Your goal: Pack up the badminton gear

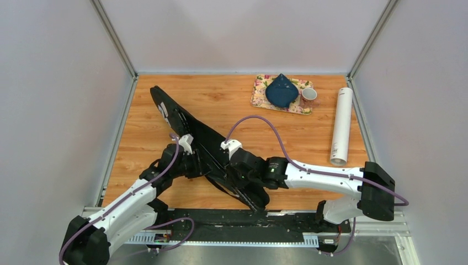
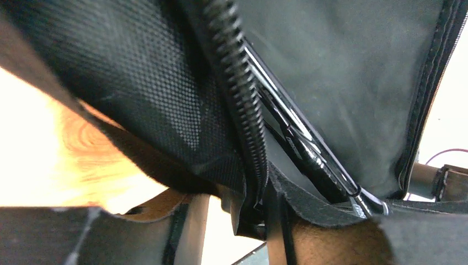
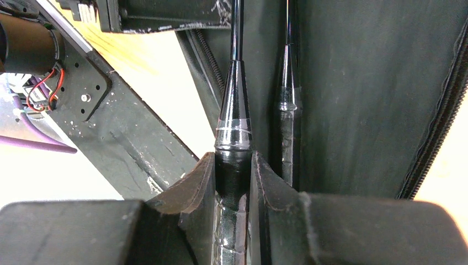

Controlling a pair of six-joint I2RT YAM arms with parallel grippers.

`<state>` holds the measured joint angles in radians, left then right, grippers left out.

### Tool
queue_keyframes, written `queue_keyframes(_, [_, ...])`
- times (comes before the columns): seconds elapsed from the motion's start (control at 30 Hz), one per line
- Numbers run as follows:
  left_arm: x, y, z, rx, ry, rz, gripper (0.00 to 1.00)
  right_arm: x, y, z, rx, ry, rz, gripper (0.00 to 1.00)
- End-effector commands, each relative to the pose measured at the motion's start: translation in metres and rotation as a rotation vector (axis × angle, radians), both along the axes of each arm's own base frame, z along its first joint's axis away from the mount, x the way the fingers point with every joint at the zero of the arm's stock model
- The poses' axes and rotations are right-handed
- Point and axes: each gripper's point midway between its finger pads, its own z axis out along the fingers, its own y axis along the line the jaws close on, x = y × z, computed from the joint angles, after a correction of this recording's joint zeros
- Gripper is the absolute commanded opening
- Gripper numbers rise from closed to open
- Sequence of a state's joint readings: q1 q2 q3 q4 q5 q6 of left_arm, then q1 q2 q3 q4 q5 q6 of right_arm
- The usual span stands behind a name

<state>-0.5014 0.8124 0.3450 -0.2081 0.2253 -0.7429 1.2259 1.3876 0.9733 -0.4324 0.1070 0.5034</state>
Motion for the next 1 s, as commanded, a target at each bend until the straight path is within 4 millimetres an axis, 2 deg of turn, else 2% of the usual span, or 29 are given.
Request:
queue_keyframes(0.0, [-0.005, -0.017, 0.012, -0.122, 0.015, -0.019, 0.48, 0.014, 0.022, 0.04, 0.141, -0.071, -0.048, 0.0])
queue_keyframes(0.1, [-0.011, -0.026, 0.008, -0.121, 0.044, -0.038, 0.59, 0.013, 0.027, 0.045, 0.146, -0.077, -0.038, 0.0])
queue_keyframes(0.23, [-0.018, -0.034, 0.002, -0.131, 0.084, -0.046, 0.59, 0.012, 0.03, 0.043, 0.14, -0.076, -0.033, 0.0])
queue_keyframes(0.33, [-0.017, -0.034, 0.003, -0.127, 0.066, -0.039, 0.47, 0.012, 0.028, 0.042, 0.13, -0.077, -0.038, 0.0])
queue_keyframes(0.43, [-0.02, -0.034, 0.005, -0.124, 0.058, -0.06, 0.27, 0.016, 0.026, 0.04, 0.115, -0.09, -0.05, 0.0])
queue_keyframes(0.47, [-0.019, -0.036, 0.009, -0.124, 0.047, -0.078, 0.14, 0.017, 0.026, 0.039, 0.106, -0.095, -0.048, 0.0])
queue_keyframes(0.5, [-0.022, -0.034, 0.007, -0.094, 0.038, -0.105, 0.09, 0.019, 0.025, 0.034, 0.073, -0.114, -0.031, 0.0])
queue_keyframes(0.57, [-0.02, -0.031, 0.008, -0.036, 0.023, -0.132, 0.01, 0.027, 0.025, 0.039, 0.044, -0.163, -0.027, 0.0])
queue_keyframes(0.6, [-0.024, -0.024, 0.001, 0.022, 0.031, -0.161, 0.0, 0.032, 0.024, 0.039, 0.021, -0.205, 0.001, 0.0])
queue_keyframes(0.7, [-0.026, -0.022, 0.0, 0.05, 0.02, -0.188, 0.0, 0.045, 0.026, 0.031, 0.003, -0.244, 0.009, 0.0])
queue_keyframes(0.8, [-0.029, -0.025, -0.001, 0.034, -0.001, -0.219, 0.0, 0.041, 0.036, 0.018, 0.02, -0.255, 0.089, 0.0])
queue_keyframes(0.97, [-0.03, -0.019, -0.005, 0.072, -0.015, -0.235, 0.0, 0.041, 0.036, -0.004, -0.016, -0.288, 0.144, 0.0])
